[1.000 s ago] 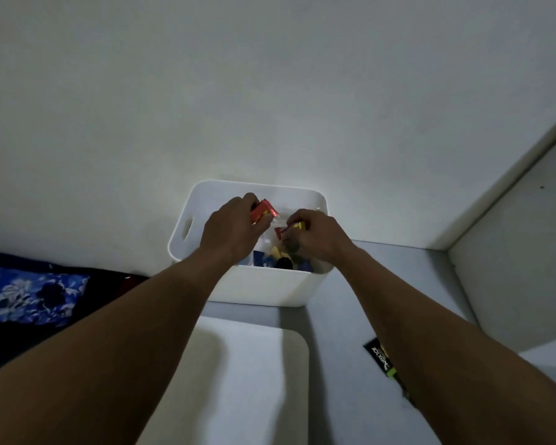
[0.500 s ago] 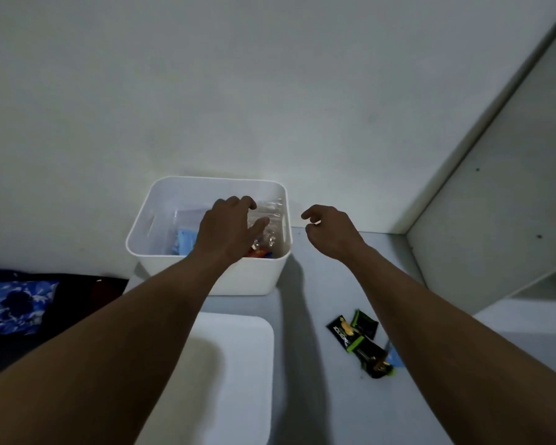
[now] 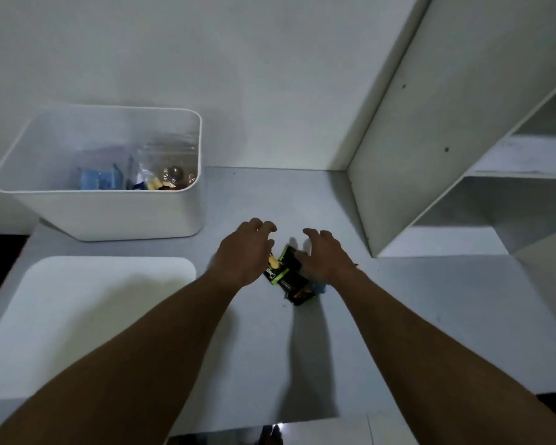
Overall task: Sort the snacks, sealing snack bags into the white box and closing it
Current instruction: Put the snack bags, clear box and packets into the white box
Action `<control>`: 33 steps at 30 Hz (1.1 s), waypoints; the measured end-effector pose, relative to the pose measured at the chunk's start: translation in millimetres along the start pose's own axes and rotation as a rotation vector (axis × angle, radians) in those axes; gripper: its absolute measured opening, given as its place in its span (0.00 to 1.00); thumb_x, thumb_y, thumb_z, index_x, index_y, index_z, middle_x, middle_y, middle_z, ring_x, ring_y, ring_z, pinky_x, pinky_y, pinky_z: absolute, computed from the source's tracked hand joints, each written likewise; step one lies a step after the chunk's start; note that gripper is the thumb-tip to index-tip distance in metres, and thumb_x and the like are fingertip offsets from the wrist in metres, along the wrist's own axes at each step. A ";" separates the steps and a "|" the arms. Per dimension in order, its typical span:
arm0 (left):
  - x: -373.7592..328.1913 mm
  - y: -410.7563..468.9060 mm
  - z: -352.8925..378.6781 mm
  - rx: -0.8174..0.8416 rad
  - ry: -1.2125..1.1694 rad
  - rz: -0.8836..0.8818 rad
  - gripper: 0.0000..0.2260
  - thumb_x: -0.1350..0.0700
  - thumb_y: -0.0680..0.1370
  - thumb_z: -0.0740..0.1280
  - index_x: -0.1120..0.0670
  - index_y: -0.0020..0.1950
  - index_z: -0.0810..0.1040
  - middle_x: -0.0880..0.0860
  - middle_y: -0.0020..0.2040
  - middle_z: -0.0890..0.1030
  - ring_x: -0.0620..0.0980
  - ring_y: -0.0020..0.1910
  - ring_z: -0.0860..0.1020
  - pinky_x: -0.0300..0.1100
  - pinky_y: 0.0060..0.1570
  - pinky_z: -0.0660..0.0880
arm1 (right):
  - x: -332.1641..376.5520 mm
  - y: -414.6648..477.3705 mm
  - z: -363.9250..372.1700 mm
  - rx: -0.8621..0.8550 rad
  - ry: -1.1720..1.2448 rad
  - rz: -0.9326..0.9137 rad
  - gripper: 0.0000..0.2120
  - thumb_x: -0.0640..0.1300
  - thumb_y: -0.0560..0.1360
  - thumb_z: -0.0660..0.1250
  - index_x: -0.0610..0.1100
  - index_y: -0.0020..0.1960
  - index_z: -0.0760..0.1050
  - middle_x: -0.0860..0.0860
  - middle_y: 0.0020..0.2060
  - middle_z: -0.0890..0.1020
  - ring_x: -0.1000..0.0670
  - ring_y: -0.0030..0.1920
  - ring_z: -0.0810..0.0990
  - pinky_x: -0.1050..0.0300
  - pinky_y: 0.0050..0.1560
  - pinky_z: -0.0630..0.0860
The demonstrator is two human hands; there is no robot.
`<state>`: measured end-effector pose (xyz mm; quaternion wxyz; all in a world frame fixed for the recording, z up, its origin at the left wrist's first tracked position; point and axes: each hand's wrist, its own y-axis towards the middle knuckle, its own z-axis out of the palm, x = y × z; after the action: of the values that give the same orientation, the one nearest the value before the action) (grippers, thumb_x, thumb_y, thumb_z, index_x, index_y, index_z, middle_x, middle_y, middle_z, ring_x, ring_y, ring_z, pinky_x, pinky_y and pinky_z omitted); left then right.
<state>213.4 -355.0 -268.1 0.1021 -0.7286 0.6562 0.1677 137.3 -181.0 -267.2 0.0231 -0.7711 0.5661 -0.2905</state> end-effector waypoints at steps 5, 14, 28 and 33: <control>-16.7 8.1 51.4 0.138 0.148 0.252 0.23 0.49 0.84 0.54 0.49 0.79 0.58 0.58 0.78 0.62 0.59 0.76 0.61 0.54 0.70 0.64 | -46.2 -19.2 49.5 0.003 -0.016 0.009 0.40 0.70 0.75 0.57 0.55 0.80 0.46 0.38 0.80 0.47 0.36 0.79 0.39 0.34 0.76 0.42; -1.1 -2.9 103.5 0.251 0.232 0.185 0.31 0.37 0.78 0.42 0.45 0.80 0.55 0.58 0.80 0.55 0.61 0.78 0.57 0.61 0.73 0.57 | -79.3 -15.1 71.2 -0.225 -0.204 -0.233 0.36 0.69 0.75 0.57 0.53 0.78 0.58 0.42 0.79 0.55 0.40 0.79 0.50 0.39 0.75 0.51; 19.8 -7.9 101.1 0.045 0.415 0.121 0.18 0.49 0.79 0.60 0.48 0.69 0.70 0.57 0.56 0.76 0.60 0.47 0.75 0.50 0.40 0.74 | -85.2 1.2 79.4 -0.289 -0.300 -0.325 0.23 0.59 0.80 0.49 0.50 0.68 0.72 0.39 0.71 0.69 0.36 0.69 0.66 0.39 0.68 0.63; 29.9 -17.8 98.7 0.019 0.376 0.034 0.16 0.46 0.78 0.59 0.51 0.62 0.74 0.56 0.59 0.75 0.61 0.48 0.75 0.49 0.34 0.76 | -85.6 -6.1 82.8 -0.289 -0.312 -0.361 0.29 0.69 0.76 0.56 0.52 0.67 0.72 0.42 0.70 0.70 0.39 0.69 0.67 0.41 0.67 0.66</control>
<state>222.6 -344.0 -371.8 -0.0181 -0.7347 0.6777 0.0240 165.5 -127.2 -369.9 -0.0522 -0.8901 0.4448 -0.0841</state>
